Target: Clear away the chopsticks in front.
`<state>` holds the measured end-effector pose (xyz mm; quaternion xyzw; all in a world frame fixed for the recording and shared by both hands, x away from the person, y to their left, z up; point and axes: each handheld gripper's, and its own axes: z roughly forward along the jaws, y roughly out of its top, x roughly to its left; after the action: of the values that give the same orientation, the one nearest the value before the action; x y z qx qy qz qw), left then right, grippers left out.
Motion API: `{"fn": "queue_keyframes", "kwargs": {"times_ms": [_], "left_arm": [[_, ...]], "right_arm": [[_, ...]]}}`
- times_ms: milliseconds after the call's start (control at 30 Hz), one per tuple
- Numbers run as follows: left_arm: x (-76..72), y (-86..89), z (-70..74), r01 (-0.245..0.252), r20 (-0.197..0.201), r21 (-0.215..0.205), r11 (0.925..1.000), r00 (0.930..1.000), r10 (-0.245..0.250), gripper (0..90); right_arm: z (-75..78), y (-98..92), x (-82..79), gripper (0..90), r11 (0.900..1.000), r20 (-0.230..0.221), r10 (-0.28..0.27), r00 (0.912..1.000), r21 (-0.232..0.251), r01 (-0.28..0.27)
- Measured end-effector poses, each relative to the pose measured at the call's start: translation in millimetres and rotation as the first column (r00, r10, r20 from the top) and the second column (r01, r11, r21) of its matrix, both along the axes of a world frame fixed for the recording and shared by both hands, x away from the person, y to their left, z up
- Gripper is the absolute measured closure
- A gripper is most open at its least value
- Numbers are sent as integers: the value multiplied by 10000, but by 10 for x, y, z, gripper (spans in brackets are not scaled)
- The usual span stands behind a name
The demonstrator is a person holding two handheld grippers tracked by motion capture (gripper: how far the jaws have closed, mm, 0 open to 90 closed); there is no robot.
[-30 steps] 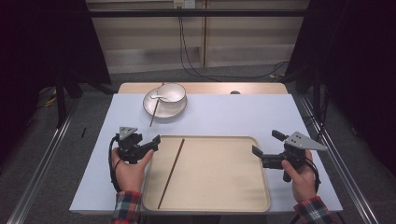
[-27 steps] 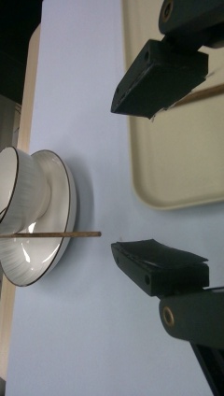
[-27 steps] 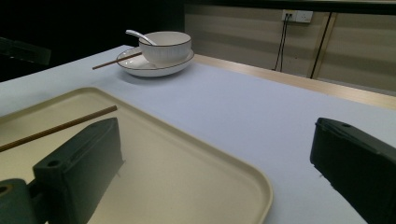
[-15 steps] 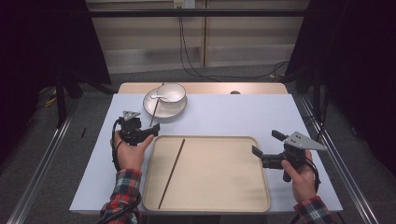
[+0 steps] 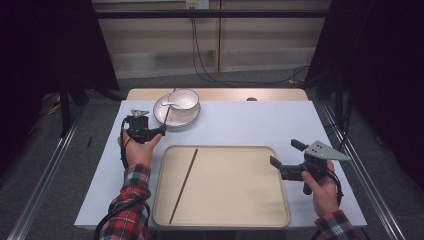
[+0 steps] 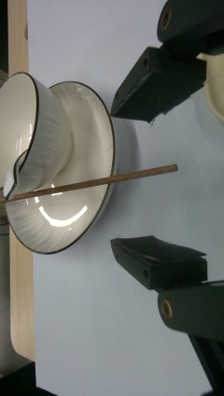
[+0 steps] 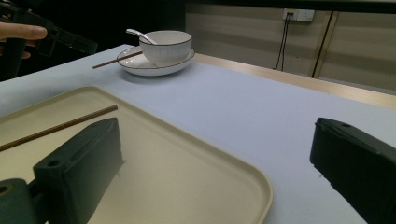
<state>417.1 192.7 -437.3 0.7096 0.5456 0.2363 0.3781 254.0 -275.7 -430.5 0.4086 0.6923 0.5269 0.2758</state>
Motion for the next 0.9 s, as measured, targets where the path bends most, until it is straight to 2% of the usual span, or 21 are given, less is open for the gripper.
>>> {"fn": "queue_keyframes", "kwargs": {"times_ms": [33,133,233,267,300,367,433,567,633,667,700,833,900], "left_arm": [[24,-10,-15,43,-11,45,10000,10000,-43,393],[89,-29,-65,17,-178,120,9999,9998,-15,416],[135,-47,-117,13,-312,187,9998,9995,-7,476],[148,-50,-132,8,-304,299,9996,9995,1,517],[157,-49,-141,15,-349,407,9992,9994,-1,517],[177,-49,-157,-49,-290,364,9993,9996,59,554],[196,-49,-170,-49,-419,250,9997,9991,60,588],[228,-79,-191,-107,-507,161,9998,9986,115,609],[240,-93,-175,-143,-484,272,9995,9987,156,609],[252,-105,-172,-185,-397,176,9997,9990,192,611],[262,-102,-158,-95,-429,298,9995,9990,108,612],[344,-120,-136,-218,-146,401,9990,9996,224,623],[393,-134,-137,-172,-144,416,9990,9997,178,646]], "right_arm": [[2,4,1,18,10000,34,18,10000,20,-18],[2,2,0,17,10000,-4,9,10000,34,-9],[1,-1,1,18,10000,39,21,10000,51,-21],[2,-5,4,18,10000,33,36,10000,71,-36],[2,-5,4,18,10000,33,36,10000,71,-36],[-3,-7,10,18,10000,33,30,10000,76,-31],[-4,-6,11,18,10000,25,23,10000,85,-23],[-6,-11,15,18,10000,8,12,10000,67,-12],[-5,-13,14,18,10000,11,35,10000,52,-35],[-3,-15,12,18,10000,-20,44,10000,62,-43],[-3,-15,12,18,10000,-21,19,10000,82,-19],[-3,-15,12,18,10000,-38,6,10000,90,-6],[-6,-13,13,18,10000,-8,27,10000,58,-27]]}}
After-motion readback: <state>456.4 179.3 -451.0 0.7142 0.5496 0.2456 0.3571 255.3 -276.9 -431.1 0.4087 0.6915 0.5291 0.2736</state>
